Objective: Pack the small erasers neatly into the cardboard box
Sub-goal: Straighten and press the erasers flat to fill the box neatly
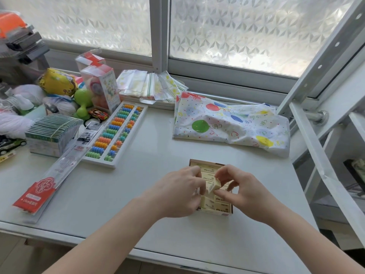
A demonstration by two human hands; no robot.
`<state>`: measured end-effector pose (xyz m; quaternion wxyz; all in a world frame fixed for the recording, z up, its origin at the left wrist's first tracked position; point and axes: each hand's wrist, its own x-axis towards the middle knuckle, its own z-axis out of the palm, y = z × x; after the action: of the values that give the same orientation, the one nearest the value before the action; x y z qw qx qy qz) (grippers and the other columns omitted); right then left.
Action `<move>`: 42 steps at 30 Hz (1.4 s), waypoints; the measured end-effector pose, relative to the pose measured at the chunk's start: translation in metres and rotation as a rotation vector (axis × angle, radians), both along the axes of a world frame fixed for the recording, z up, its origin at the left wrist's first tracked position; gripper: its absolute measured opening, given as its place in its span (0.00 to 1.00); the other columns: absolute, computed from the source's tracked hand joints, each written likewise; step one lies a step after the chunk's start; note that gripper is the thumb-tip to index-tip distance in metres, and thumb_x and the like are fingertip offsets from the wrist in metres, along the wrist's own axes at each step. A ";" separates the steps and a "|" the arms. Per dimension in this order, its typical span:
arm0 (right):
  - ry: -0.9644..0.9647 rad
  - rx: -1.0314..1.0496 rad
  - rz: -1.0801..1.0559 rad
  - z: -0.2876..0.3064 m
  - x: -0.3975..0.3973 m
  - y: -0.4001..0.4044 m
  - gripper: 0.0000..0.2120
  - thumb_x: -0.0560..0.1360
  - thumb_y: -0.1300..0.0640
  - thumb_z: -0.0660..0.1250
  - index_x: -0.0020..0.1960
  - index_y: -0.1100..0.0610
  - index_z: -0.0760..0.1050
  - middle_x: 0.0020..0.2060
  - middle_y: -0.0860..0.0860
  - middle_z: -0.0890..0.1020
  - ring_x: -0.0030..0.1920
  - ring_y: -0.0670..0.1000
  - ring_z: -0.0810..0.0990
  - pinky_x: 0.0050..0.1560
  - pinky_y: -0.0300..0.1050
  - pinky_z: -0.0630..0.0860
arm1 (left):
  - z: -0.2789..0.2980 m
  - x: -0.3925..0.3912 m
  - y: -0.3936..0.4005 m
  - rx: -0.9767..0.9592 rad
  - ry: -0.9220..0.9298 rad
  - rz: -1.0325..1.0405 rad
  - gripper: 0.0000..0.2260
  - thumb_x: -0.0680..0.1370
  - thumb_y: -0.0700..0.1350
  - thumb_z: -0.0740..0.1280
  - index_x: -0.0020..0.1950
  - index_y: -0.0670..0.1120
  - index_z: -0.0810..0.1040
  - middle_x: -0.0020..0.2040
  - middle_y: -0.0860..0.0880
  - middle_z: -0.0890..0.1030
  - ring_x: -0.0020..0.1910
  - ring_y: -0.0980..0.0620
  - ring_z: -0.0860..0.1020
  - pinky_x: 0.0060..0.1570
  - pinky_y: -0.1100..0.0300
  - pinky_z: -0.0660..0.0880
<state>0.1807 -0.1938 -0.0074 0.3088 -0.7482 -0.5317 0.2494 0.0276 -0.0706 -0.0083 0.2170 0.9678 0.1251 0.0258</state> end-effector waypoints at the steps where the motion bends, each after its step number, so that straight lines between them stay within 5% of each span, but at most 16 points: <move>1: -0.019 -0.010 0.009 0.000 0.000 0.000 0.10 0.69 0.57 0.72 0.46 0.49 0.74 0.40 0.45 0.81 0.46 0.46 0.79 0.47 0.40 0.76 | -0.001 -0.003 0.001 -0.005 -0.026 0.001 0.08 0.75 0.48 0.61 0.51 0.53 0.77 0.53 0.54 0.75 0.53 0.55 0.72 0.46 0.63 0.68; 8: -0.230 -0.017 0.137 -0.003 -0.007 0.008 0.06 0.69 0.54 0.71 0.47 0.49 0.80 0.39 0.43 0.80 0.40 0.38 0.73 0.45 0.36 0.69 | -0.001 -0.009 0.007 -0.099 -0.091 0.050 0.06 0.76 0.47 0.64 0.51 0.52 0.76 0.47 0.55 0.79 0.47 0.56 0.74 0.49 0.62 0.71; 14: -0.452 -0.160 0.310 0.009 -0.013 0.017 0.12 0.76 0.50 0.63 0.59 0.44 0.76 0.49 0.49 0.77 0.52 0.48 0.72 0.54 0.42 0.70 | -0.002 -0.015 0.011 -0.176 -0.164 0.079 0.06 0.76 0.45 0.65 0.51 0.50 0.78 0.46 0.55 0.81 0.44 0.58 0.77 0.50 0.58 0.76; 17: -0.501 -0.189 0.379 0.010 -0.014 0.019 0.11 0.78 0.50 0.59 0.57 0.47 0.77 0.49 0.50 0.74 0.52 0.50 0.71 0.52 0.44 0.71 | -0.003 -0.021 0.016 -0.267 -0.217 0.147 0.06 0.75 0.44 0.68 0.51 0.50 0.80 0.46 0.55 0.82 0.46 0.59 0.79 0.50 0.61 0.77; 20: -0.497 -0.203 0.404 0.008 -0.014 0.020 0.11 0.78 0.50 0.57 0.50 0.49 0.77 0.47 0.49 0.72 0.50 0.50 0.70 0.51 0.45 0.71 | -0.004 -0.026 0.019 -0.376 -0.256 0.214 0.07 0.74 0.42 0.70 0.50 0.50 0.81 0.46 0.54 0.82 0.47 0.58 0.80 0.51 0.64 0.78; 25: -0.373 -0.210 0.305 0.009 -0.013 0.025 0.10 0.76 0.51 0.63 0.54 0.45 0.79 0.48 0.49 0.75 0.51 0.48 0.72 0.54 0.41 0.71 | -0.005 -0.030 0.020 -0.548 -0.285 0.305 0.08 0.73 0.39 0.71 0.48 0.50 0.81 0.46 0.53 0.84 0.46 0.61 0.82 0.49 0.69 0.78; 31: -0.215 -0.190 0.191 0.004 -0.008 0.022 0.08 0.73 0.54 0.68 0.51 0.47 0.81 0.44 0.45 0.77 0.44 0.44 0.75 0.47 0.37 0.72 | -0.006 -0.028 0.021 -0.778 -0.334 0.408 0.08 0.71 0.37 0.73 0.46 0.48 0.81 0.44 0.50 0.86 0.44 0.57 0.84 0.46 0.65 0.80; 34: -0.039 -0.093 0.041 0.004 -0.002 0.021 0.08 0.71 0.59 0.70 0.49 0.50 0.81 0.41 0.43 0.78 0.43 0.43 0.78 0.43 0.33 0.75 | -0.009 -0.026 0.015 -0.722 -0.329 0.367 0.07 0.71 0.38 0.73 0.46 0.47 0.82 0.46 0.51 0.85 0.45 0.59 0.83 0.49 0.66 0.78; 42: 0.010 -0.042 -0.012 0.002 -0.003 0.013 0.06 0.70 0.61 0.70 0.46 0.52 0.81 0.41 0.46 0.80 0.41 0.44 0.78 0.41 0.33 0.75 | -0.003 -0.021 0.010 -0.098 -0.185 0.112 0.08 0.73 0.48 0.70 0.52 0.52 0.80 0.48 0.57 0.81 0.52 0.58 0.71 0.51 0.70 0.65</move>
<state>0.1780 -0.1809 -0.0058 0.2973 -0.7565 -0.5202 0.2623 0.0066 -0.0605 -0.0116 0.2730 0.9410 0.1594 0.1209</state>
